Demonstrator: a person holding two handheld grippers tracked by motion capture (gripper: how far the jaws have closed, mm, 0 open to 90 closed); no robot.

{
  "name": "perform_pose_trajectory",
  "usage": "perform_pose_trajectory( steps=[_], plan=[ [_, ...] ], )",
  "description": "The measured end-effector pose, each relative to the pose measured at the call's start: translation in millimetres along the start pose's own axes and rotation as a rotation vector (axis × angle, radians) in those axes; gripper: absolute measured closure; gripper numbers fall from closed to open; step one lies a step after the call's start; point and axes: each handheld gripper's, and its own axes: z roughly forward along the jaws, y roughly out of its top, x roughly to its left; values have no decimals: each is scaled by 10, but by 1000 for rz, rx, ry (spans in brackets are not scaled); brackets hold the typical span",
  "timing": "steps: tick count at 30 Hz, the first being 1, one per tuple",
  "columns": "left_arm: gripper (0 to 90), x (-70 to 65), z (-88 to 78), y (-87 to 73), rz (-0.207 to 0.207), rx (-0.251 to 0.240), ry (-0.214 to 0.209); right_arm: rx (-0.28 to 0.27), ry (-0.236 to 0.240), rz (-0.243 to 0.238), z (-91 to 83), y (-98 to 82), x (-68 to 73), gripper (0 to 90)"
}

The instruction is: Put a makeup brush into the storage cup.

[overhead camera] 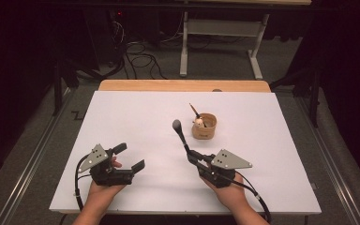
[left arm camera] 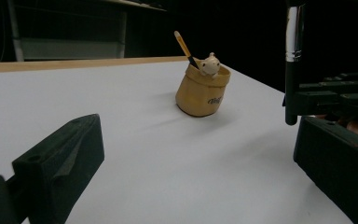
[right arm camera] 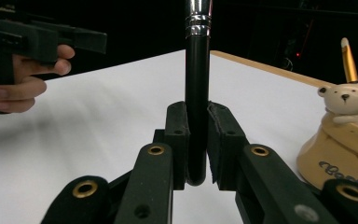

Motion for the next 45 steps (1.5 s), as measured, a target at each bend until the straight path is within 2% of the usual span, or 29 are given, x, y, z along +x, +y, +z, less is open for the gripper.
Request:
perform_pose_trajectory(
  steps=[4, 8, 21, 40, 45],
  plan=[
    [26, -57, 40, 42, 14, 14, -20, 1, 9, -11, 0, -5, 32, 808],
    [32, -128, 81, 94, 24, 8, -37, -13, 20, -7, -9, 1, 46, 808],
    [38, -300, 254, 240, 53, 2, -57, -27, 17, -7, -63, 22, 35, 808],
    [49, -438, 389, 348, 48, -7, -97, -30, 30, -14, -65, 22, 66, 808],
    [66, -459, 434, 385, 32, -11, -119, -35, 30, -12, -65, 22, 80, 808]
  ],
)
